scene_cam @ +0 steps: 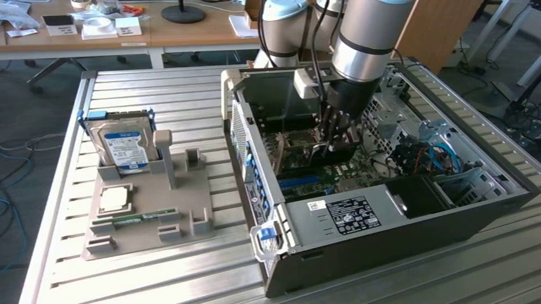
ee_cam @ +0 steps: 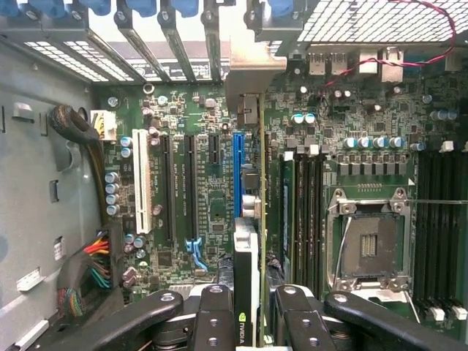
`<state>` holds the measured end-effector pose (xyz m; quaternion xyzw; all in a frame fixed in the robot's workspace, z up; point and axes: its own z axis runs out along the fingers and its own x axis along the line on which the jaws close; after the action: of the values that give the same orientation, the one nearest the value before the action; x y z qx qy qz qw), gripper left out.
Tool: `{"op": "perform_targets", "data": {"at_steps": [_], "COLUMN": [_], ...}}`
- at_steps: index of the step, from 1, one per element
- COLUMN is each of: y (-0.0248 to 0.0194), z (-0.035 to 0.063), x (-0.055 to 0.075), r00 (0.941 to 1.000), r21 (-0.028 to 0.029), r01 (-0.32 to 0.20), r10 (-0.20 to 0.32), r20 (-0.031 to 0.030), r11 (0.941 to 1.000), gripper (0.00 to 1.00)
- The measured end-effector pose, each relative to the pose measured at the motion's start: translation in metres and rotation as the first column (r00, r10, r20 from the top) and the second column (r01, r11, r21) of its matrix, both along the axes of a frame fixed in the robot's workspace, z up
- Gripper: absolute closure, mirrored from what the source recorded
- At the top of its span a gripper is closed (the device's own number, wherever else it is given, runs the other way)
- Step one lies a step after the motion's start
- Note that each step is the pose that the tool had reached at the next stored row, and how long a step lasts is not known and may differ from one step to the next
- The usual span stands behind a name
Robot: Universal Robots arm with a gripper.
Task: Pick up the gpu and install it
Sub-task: 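Insert the gpu into the slot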
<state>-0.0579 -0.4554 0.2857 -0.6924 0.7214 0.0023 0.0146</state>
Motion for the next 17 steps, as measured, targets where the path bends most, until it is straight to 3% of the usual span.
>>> {"op": "perform_targets", "data": {"at_steps": [17], "y": [-0.0031], "z": [-0.0016], "x": [-0.0065], "r00": [1.0], "r21": [0.0002], "r01": [0.0], "r10": [0.0], "r20": [0.0], "r11": [1.0], "gripper": [0.73]}}
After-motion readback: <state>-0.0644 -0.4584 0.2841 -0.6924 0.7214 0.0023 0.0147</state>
